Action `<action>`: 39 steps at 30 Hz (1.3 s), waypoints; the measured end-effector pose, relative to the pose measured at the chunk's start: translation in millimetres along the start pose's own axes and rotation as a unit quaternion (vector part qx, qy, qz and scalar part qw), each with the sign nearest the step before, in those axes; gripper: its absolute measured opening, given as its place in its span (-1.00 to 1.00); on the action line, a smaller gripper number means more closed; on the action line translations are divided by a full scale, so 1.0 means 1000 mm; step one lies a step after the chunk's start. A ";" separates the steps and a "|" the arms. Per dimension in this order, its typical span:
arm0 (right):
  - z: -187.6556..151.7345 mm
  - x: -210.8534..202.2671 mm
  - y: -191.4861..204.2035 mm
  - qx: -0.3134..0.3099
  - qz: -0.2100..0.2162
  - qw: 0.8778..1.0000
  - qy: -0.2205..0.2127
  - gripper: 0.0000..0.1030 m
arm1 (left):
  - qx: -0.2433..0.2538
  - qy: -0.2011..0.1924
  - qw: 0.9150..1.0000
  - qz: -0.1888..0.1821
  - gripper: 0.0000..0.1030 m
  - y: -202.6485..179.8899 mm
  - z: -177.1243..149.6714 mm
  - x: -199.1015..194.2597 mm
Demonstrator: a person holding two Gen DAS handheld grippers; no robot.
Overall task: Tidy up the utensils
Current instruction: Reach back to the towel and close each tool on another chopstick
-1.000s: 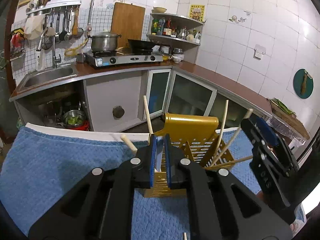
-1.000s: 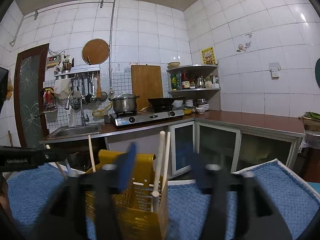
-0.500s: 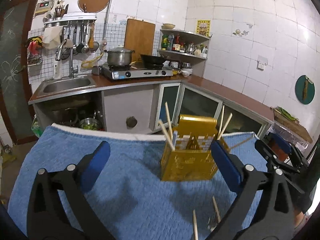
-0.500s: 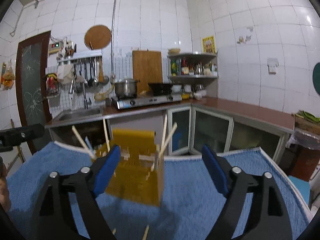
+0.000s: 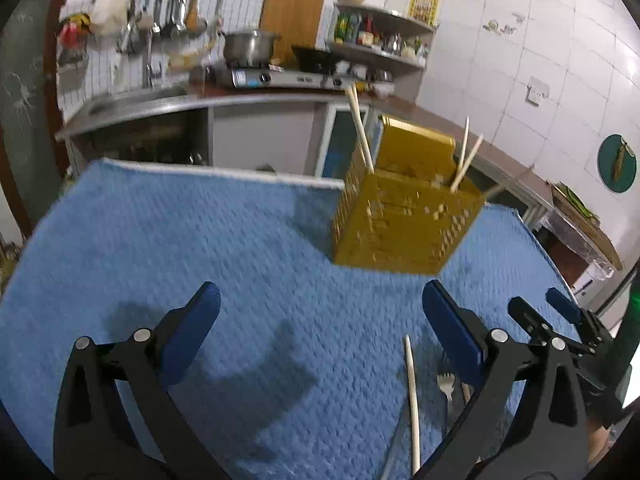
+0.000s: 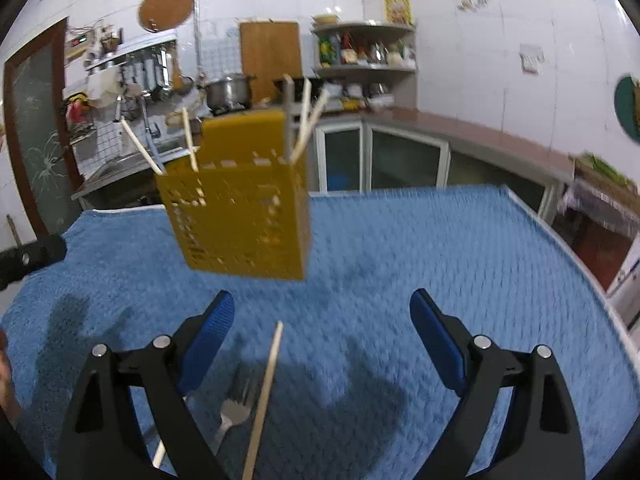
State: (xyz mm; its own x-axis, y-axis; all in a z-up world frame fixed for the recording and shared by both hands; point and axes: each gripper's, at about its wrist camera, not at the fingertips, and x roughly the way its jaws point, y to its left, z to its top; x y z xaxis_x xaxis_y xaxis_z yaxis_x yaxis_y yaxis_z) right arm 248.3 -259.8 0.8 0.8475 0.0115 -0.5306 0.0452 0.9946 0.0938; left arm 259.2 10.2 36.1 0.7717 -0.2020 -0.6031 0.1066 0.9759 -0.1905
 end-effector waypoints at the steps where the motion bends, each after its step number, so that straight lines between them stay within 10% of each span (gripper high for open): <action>1: -0.003 0.003 -0.003 0.008 0.000 1.000 0.004 0.70 | -0.001 0.004 1.000 -0.002 0.90 -0.002 -0.005 0.003; 19: -0.019 0.038 -0.030 0.006 -0.055 0.996 0.064 0.70 | 0.033 0.082 0.996 -0.001 0.87 -0.051 -0.041 0.055; 28: -0.022 0.042 -0.038 0.018 -0.065 0.994 0.087 0.69 | 0.071 0.138 0.988 -0.017 0.10 -0.083 -0.060 0.072; 32: -0.022 0.044 -0.031 0.010 -0.063 0.994 0.094 0.68 | 0.071 0.178 0.981 -0.029 -0.57 -0.087 -0.066 0.090; 39: -0.021 0.053 -0.014 0.003 -0.038 0.993 0.113 0.61 | 0.087 0.175 0.980 -0.037 -0.88 -0.091 -0.065 0.103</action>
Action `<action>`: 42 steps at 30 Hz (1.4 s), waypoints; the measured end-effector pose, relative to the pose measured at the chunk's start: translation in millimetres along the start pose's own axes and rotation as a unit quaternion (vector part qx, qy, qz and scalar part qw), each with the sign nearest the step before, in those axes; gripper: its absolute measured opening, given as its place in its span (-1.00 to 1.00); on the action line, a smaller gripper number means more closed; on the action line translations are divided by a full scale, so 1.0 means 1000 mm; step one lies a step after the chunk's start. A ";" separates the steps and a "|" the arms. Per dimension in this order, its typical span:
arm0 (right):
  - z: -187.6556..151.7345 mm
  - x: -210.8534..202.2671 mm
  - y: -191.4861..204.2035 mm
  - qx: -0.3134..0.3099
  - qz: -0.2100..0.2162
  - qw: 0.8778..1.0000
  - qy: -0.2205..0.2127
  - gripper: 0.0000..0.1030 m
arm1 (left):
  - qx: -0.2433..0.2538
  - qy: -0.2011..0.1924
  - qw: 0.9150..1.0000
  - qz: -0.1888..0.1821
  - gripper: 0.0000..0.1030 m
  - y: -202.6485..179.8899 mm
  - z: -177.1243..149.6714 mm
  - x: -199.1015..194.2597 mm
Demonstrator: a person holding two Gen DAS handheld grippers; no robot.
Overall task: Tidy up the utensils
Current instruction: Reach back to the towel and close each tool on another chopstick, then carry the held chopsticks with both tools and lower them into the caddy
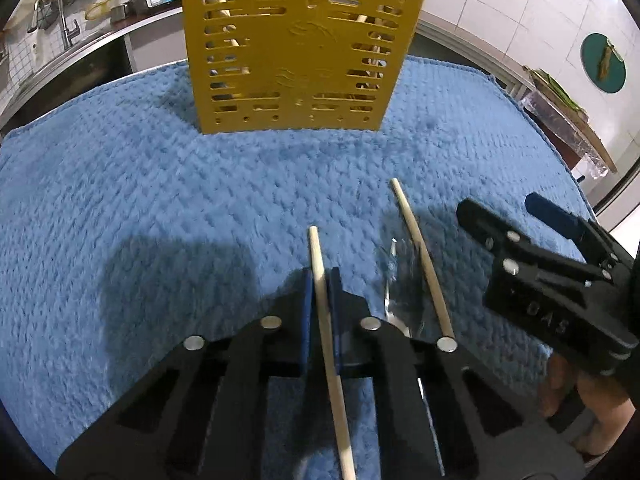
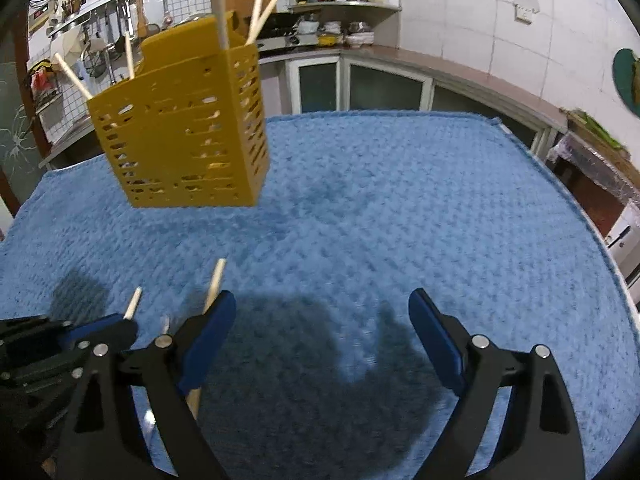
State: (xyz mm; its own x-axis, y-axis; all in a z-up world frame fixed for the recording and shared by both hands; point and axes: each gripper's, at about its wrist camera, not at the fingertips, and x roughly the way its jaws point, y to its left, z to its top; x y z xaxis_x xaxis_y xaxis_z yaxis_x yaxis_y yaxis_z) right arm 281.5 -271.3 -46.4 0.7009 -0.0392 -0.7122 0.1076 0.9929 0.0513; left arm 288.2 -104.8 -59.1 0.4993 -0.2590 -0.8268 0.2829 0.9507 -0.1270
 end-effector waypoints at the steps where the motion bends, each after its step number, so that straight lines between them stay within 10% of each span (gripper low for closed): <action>1: 0.000 0.001 0.002 -0.001 0.001 1.000 0.003 0.54 | 0.000 -0.001 1.000 -0.001 -0.89 0.002 0.002 0.000; 24: 0.028 0.038 0.059 -0.034 0.032 0.994 0.100 -0.86 | -0.086 -0.005 0.996 -0.007 -0.91 0.079 0.021 -0.003; 42: 0.042 -0.017 0.019 0.033 0.114 0.993 0.014 -0.90 | -0.094 -0.073 0.992 -0.040 -0.91 0.085 0.029 -0.069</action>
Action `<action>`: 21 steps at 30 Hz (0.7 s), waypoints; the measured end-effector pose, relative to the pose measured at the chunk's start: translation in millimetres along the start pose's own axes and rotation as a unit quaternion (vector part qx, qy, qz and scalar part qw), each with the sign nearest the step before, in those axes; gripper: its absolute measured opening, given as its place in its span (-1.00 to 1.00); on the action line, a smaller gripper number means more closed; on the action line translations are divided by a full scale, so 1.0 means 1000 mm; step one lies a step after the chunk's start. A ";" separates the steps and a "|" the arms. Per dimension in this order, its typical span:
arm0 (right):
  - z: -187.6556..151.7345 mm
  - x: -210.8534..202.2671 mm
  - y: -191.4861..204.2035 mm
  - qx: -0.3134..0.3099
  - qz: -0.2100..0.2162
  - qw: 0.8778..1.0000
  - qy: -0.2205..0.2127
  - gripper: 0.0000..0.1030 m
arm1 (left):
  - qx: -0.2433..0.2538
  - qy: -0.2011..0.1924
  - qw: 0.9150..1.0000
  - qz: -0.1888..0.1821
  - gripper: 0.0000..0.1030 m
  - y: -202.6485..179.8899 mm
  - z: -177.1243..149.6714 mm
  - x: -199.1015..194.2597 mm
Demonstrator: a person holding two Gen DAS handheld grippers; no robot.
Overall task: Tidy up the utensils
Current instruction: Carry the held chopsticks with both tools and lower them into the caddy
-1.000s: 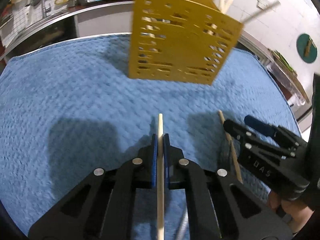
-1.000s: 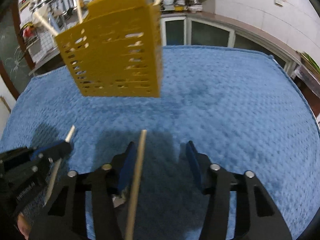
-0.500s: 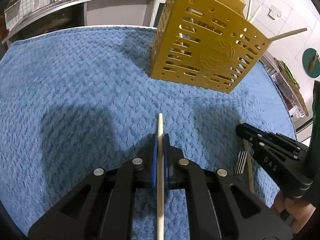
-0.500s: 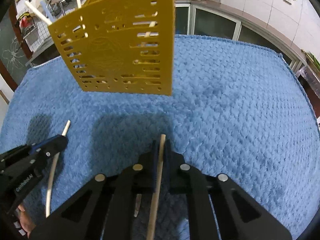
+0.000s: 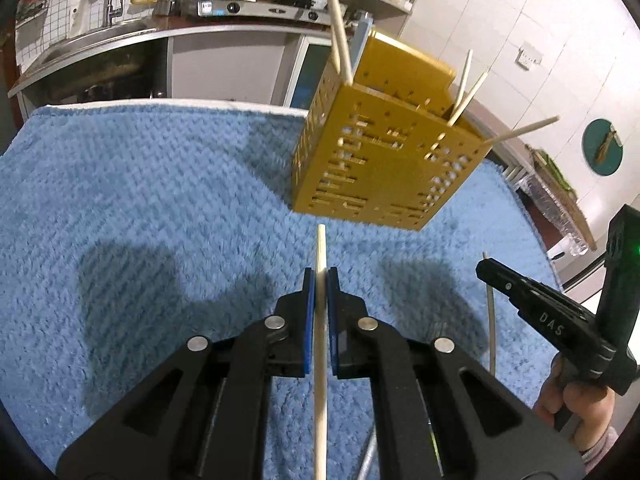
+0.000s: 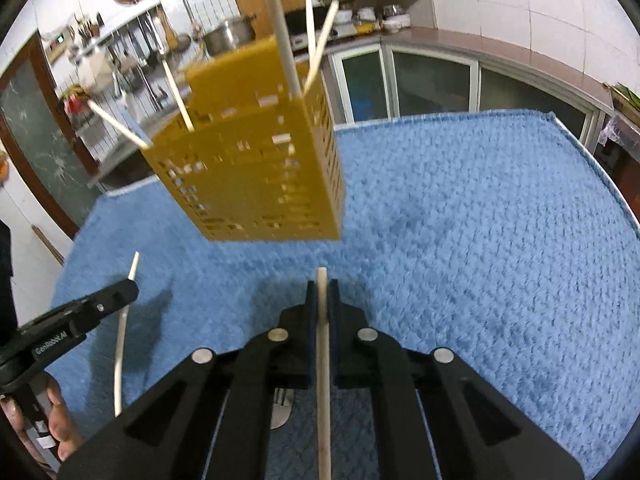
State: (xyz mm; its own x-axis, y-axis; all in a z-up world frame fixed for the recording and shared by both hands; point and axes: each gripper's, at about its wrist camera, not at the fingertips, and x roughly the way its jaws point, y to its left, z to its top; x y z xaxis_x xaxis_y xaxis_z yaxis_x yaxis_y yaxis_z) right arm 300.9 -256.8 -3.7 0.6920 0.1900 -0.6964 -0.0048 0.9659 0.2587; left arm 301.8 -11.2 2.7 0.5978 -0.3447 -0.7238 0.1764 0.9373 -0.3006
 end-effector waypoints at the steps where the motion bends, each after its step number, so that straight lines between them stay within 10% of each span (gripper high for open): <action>1: 0.001 -0.003 0.000 0.000 0.003 1.000 -0.006 -0.90 | 0.001 -0.005 1.000 -0.002 -0.91 -0.001 0.000 -0.004; 21: 0.017 -0.078 -0.009 -0.010 0.025 0.986 -0.164 -0.90 | 0.041 -0.122 0.991 -0.030 -0.91 -0.028 0.008 -0.059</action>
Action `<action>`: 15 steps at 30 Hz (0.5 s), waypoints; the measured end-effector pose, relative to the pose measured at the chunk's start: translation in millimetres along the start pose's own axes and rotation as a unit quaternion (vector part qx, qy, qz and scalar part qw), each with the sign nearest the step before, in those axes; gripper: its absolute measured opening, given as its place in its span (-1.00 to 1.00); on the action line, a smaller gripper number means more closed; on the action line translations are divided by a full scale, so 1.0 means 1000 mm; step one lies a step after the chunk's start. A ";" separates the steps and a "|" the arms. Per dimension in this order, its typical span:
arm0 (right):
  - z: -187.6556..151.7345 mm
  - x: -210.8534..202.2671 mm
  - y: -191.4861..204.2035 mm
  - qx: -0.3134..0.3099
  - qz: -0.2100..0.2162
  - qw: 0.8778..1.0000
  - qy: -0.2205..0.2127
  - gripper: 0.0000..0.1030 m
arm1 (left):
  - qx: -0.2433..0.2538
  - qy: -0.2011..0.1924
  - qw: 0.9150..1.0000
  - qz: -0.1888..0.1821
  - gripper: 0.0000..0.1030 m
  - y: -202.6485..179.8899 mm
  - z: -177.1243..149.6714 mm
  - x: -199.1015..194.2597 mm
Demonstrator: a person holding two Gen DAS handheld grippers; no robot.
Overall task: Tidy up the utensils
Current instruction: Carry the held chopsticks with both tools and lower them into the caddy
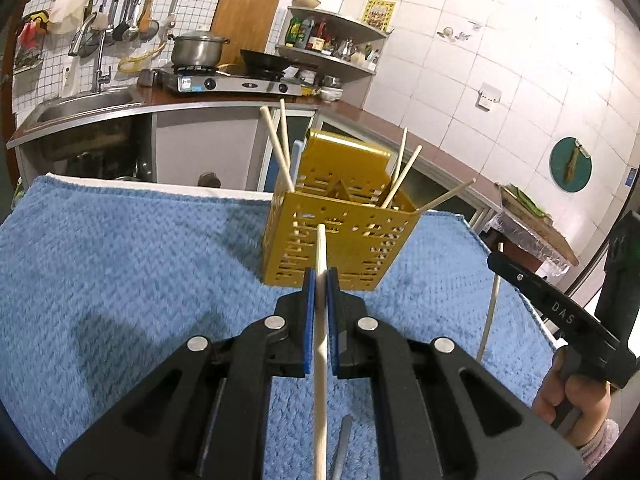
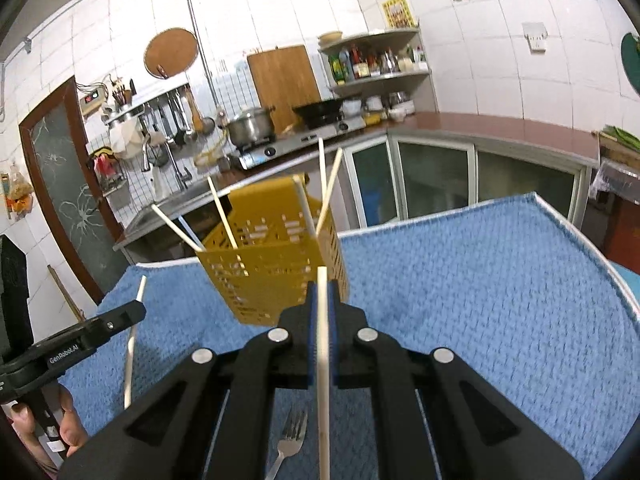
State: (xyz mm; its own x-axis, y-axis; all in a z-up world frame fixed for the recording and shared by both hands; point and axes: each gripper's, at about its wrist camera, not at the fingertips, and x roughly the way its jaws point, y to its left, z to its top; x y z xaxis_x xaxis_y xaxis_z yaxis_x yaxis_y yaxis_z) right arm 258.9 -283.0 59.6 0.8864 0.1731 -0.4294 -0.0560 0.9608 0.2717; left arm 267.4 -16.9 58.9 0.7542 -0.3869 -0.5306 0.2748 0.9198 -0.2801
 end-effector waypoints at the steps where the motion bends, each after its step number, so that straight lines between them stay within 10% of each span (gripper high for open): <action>1: 0.002 -0.002 0.002 -0.002 0.001 1.000 -0.006 -0.90 | 0.001 -0.001 1.000 -0.002 -0.91 0.000 0.001 -0.001; 15: 0.049 -0.018 0.024 -0.042 0.005 0.997 -0.058 -0.90 | 0.017 -0.039 0.999 -0.012 -0.91 -0.011 0.033 -0.010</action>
State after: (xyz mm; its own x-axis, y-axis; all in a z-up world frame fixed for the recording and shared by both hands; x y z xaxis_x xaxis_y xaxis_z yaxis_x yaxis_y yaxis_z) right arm 263.9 -273.9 116.5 0.9326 0.1607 -0.3230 -0.0990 0.9749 0.1994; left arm 276.8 -20.4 94.0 0.7916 -0.4032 -0.4591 0.3123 0.9128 -0.2631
